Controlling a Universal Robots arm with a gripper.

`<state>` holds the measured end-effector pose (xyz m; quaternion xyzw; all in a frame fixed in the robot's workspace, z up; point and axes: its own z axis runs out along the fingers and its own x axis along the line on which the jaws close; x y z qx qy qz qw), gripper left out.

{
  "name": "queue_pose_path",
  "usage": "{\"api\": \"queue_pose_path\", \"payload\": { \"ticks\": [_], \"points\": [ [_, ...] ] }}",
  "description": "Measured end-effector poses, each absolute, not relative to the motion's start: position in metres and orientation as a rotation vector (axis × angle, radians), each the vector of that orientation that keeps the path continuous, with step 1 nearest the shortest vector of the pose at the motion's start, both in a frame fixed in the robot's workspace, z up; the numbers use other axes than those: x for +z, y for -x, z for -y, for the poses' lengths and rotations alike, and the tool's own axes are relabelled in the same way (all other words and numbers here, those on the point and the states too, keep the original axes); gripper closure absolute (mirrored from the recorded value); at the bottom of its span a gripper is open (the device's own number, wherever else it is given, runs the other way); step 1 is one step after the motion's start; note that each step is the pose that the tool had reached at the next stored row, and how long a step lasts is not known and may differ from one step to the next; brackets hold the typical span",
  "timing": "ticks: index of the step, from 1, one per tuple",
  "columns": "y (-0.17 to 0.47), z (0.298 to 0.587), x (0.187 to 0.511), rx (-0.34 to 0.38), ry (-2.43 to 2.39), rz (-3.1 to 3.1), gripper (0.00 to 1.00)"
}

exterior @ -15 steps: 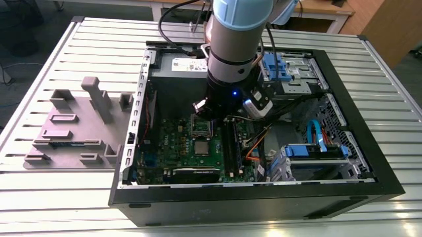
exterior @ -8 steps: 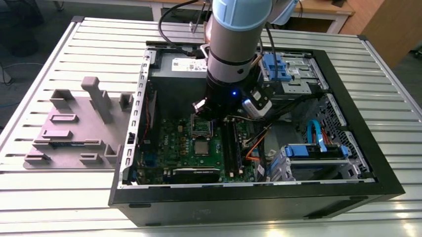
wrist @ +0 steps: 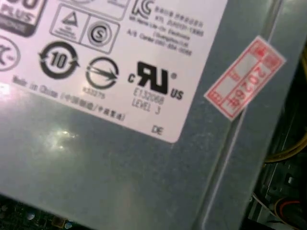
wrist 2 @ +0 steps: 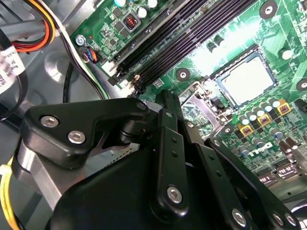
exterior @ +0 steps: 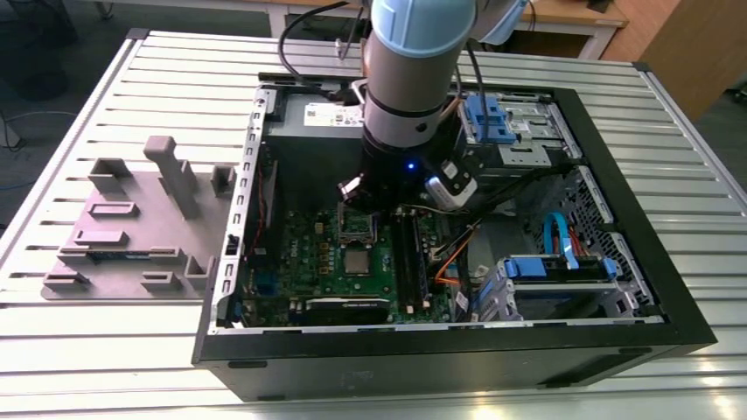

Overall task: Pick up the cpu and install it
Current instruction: 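Close the cpu cover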

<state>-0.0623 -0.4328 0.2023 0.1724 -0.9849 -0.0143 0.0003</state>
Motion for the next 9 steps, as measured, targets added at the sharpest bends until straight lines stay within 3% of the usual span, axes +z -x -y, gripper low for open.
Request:
{"api": "queue_pose_path", "payload": {
  "ticks": [9],
  "points": [
    [0.0665, 0.4325, 0.2016, -0.044, -0.544, 3.099, 0.89]
  ]
}}
